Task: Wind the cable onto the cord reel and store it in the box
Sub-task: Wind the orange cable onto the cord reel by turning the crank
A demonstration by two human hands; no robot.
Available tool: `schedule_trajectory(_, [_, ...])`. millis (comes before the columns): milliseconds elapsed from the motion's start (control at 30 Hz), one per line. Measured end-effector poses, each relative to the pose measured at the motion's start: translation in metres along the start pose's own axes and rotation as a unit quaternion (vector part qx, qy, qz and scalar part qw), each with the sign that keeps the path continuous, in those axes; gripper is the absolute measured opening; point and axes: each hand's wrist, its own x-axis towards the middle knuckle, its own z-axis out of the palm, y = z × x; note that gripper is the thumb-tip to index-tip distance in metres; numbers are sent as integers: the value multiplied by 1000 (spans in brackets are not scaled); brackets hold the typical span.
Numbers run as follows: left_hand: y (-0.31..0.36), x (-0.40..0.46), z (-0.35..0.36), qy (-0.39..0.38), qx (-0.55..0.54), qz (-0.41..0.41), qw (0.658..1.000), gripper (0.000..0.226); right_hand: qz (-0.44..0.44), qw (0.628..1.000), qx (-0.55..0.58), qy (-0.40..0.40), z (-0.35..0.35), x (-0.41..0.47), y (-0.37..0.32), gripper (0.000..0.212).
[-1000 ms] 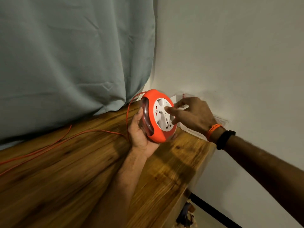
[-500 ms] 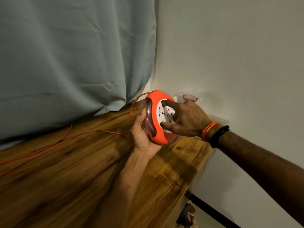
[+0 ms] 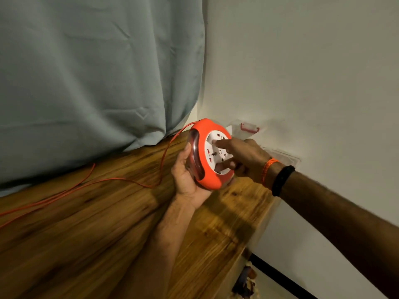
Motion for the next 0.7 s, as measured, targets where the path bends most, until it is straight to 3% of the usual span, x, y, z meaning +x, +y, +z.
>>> schedule_trajectory(67, [1, 0, -1, 16, 11, -4, 1000, 93, -71, 988, -128, 48, -6, -3, -2, 41])
schedule_trajectory(167, [1, 0, -4, 32, 20, -13, 999, 98, -232, 913, -304, 139, -16, -12, 0, 43])
schedule_trajectory(233, [2, 0, -6, 35, 19, -20, 999, 102, -314, 852, -391, 149, -23, -16, -1, 46])
schedule_trajectory(300, [2, 1, -8, 32, 15, -24, 999, 103, -380, 808, -437, 110, -29, -17, -2, 49])
schedule_trajectory(500, [1, 2, -12, 4, -10, -27, 1000, 97, -473, 690, -547, 48, -31, -6, 3, 66])
schedule_trajectory(700, [0, 2, -13, -24, -35, -43, 998, 92, -490, 652, -577, 34, -23, 8, 3, 65])
